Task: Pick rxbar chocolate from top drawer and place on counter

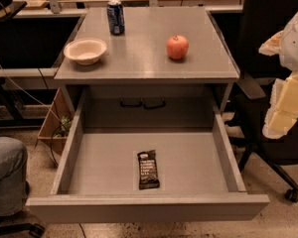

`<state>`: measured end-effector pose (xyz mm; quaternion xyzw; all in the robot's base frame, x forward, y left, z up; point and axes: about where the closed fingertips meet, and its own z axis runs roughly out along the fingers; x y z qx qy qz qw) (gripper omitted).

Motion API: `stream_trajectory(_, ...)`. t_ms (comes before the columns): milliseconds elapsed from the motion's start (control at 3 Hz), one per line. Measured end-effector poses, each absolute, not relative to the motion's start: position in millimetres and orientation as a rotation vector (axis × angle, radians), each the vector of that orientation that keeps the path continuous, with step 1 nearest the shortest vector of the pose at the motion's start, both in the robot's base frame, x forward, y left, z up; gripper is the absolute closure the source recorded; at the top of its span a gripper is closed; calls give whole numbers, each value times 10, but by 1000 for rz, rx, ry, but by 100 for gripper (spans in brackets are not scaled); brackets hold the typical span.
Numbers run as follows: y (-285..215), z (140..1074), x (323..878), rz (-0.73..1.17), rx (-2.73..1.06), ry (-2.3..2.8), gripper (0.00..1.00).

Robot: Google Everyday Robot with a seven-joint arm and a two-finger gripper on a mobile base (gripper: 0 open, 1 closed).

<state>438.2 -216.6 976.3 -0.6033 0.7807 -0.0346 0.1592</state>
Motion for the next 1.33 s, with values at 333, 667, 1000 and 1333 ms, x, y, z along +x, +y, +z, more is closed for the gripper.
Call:
stream_trajectory(333, -2166, 9763, 4382, -99, -1724, 2232, 0)
stream_trajectory(667, -2046, 9458, 4528, -53, -1658, 2272, 0)
stream_trajectory(1000, -1851, 8844, 4735, 9, -1542, 2372, 0)
stream_trajectory(1333, -1618, 8231, 4841, 63, -1451, 2444, 0)
